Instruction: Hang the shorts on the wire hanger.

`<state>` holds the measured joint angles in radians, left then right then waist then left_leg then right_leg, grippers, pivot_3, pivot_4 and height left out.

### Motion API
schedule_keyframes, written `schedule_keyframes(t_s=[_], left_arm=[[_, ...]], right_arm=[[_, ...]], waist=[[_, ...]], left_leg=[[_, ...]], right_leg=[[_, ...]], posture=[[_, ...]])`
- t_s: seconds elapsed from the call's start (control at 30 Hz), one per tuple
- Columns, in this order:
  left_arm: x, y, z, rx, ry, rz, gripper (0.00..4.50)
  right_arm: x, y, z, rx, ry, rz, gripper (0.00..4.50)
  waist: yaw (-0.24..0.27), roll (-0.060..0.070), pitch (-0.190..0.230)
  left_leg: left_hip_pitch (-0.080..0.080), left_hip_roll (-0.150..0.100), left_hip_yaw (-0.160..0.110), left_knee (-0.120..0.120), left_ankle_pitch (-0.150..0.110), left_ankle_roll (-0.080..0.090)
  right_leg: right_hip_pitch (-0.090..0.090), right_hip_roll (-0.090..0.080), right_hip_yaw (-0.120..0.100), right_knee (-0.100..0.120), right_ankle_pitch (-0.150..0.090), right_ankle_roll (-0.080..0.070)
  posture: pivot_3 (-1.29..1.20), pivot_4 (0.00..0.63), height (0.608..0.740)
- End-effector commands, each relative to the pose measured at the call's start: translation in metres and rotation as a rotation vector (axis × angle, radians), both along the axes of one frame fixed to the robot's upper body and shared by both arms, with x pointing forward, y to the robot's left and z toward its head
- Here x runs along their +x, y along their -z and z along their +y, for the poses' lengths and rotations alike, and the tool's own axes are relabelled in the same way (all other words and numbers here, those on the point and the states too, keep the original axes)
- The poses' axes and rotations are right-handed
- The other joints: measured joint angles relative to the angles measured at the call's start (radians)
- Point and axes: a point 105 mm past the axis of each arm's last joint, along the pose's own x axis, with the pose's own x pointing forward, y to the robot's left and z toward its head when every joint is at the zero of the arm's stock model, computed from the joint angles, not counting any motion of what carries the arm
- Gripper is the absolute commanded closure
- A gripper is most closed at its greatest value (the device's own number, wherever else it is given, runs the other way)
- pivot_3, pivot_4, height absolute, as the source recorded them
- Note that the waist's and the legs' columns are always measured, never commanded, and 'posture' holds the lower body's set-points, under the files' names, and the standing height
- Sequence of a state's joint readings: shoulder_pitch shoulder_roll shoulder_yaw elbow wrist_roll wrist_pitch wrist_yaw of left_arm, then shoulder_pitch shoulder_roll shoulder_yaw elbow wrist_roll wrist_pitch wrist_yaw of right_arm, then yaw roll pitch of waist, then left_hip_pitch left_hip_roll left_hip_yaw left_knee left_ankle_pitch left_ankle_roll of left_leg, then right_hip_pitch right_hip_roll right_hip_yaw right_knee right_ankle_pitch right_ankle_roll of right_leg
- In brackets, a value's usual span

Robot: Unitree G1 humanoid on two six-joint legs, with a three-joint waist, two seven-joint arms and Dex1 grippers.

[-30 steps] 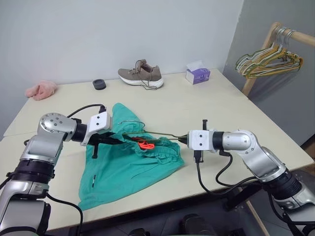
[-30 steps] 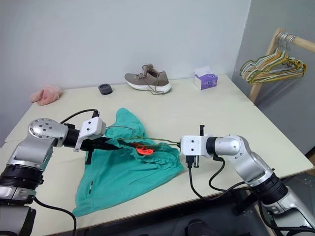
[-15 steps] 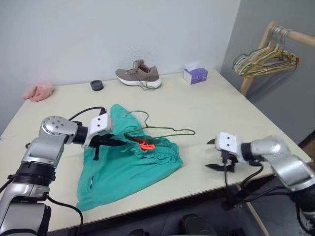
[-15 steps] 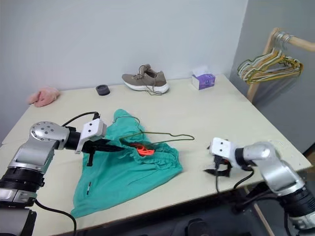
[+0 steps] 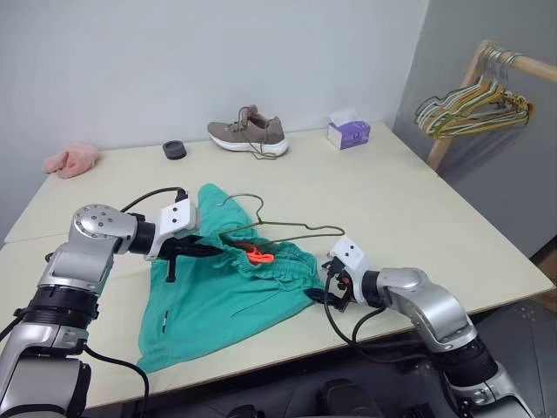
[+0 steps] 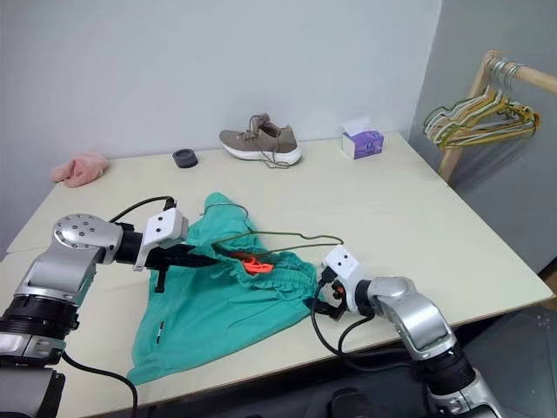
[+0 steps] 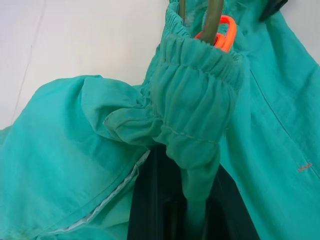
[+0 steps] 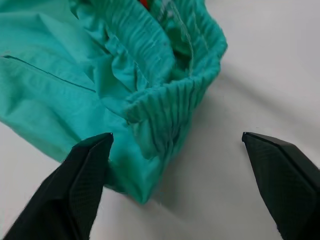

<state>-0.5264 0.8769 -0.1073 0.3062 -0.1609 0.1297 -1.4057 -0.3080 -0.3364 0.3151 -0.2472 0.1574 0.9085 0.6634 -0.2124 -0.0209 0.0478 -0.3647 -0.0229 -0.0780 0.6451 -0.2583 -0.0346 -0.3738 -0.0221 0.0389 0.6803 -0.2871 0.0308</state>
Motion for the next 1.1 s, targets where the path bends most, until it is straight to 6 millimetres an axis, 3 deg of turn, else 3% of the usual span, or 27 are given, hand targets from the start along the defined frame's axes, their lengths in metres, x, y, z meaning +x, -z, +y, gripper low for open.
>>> schedule_keyframes(t_s=[0.03,0.13,0.33,0.5,0.73,1.1], left_arm=[[0.006,-0.024,-0.002,-0.051,-0.012,-0.085,4.5],[0.004,-0.025,-0.001,-0.079,-0.032,-0.079,4.5],[-0.012,-0.036,0.004,-0.219,-0.117,-0.008,4.5],[-0.03,-0.046,0.008,-0.262,-0.127,0.083,4.5],[-0.046,-0.047,0.021,-0.219,-0.123,0.149,4.5],[-0.044,-0.034,0.033,-0.108,-0.152,0.125,4.5]], right_arm=[[0.009,-0.01,0.004,0.012,0.03,-0.066,1.27],[0.015,-0.01,0.004,0.009,0.075,-0.097,2.33],[0.031,-0.019,-0.026,0.012,0.181,-0.156,4.47],[0.046,-0.032,-0.053,0.017,0.235,-0.173,4.47],[0.057,-0.045,-0.073,0.017,0.25,-0.161,4.47],[0.056,-0.048,-0.077,-0.008,0.228,-0.169,4.47]], waist=[[0.0,0.0,0.0],[0.0,0.0,0.0],[-0.002,0.0,0.0],[0.001,0.0,0.0],[0.004,0.001,0.001],[0.019,0.001,0.001]], left_leg=[[0.0,0.0,0.0,0.0,0.0,0.0],[0.0,0.0,0.0,0.0,0.0,0.0],[0.0,0.0,0.0,0.0,0.0,0.0],[0.0,0.0,0.0,0.0,0.0,0.0],[0.0,0.0,0.001,-0.001,0.0,0.0],[0.0,0.0,0.001,0.0,0.0,0.0]], right_leg=[[0.0,0.0,0.0,0.0,0.0,0.0],[0.0,0.0,0.0,0.0,0.0,0.0],[0.0,0.0,0.001,0.0,0.0,0.0],[0.0,0.0,0.0,0.0,0.0,0.0],[0.0,0.001,0.0,0.0,0.0,0.0],[0.0,0.001,0.001,0.0,0.0,0.0]], posture=[[-0.21,0.0,0.74],[-0.22,0.0,0.74],[-0.21,0.0,0.74],[-0.19,0.0,0.74],[-0.18,0.0,0.74],[-0.17,0.0,0.74]])
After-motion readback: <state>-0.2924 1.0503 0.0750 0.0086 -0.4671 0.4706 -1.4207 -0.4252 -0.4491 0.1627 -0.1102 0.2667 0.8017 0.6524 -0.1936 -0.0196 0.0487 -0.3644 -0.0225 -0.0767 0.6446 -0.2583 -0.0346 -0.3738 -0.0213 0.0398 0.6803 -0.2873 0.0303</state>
